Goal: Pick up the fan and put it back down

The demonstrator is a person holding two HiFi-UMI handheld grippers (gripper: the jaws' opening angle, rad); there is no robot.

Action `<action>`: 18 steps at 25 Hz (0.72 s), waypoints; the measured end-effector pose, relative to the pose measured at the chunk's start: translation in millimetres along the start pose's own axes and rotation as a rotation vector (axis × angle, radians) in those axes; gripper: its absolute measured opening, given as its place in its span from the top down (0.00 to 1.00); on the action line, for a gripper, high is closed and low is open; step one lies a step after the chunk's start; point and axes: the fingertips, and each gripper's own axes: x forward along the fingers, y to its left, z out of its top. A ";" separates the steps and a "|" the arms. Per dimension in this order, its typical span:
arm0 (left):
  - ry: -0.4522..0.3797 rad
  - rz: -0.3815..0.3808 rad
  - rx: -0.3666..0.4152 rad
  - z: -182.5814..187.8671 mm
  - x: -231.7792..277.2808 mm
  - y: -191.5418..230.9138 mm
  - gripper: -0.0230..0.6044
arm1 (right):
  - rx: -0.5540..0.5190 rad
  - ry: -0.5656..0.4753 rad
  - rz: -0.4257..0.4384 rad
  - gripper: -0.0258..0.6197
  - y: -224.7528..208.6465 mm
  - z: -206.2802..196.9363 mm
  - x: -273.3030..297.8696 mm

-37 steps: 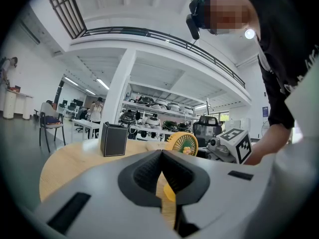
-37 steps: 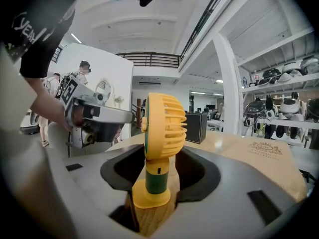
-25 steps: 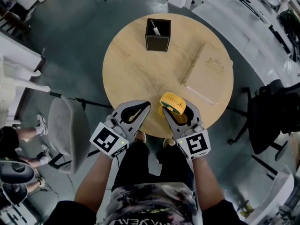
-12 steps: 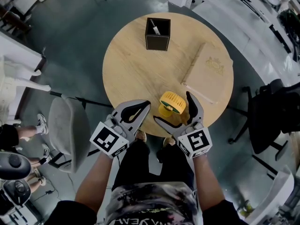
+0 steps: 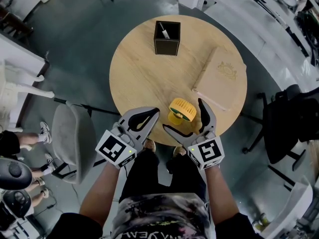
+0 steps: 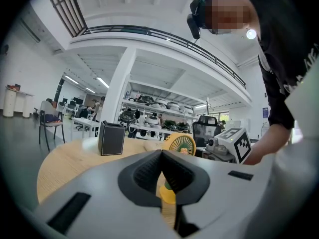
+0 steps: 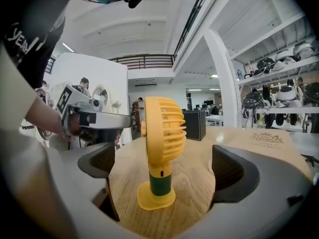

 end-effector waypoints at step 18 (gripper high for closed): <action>-0.008 0.021 0.001 112.4 -29.0 -27.3 0.94 | -0.017 -0.026 -0.010 0.05 19.6 130.1 -54.4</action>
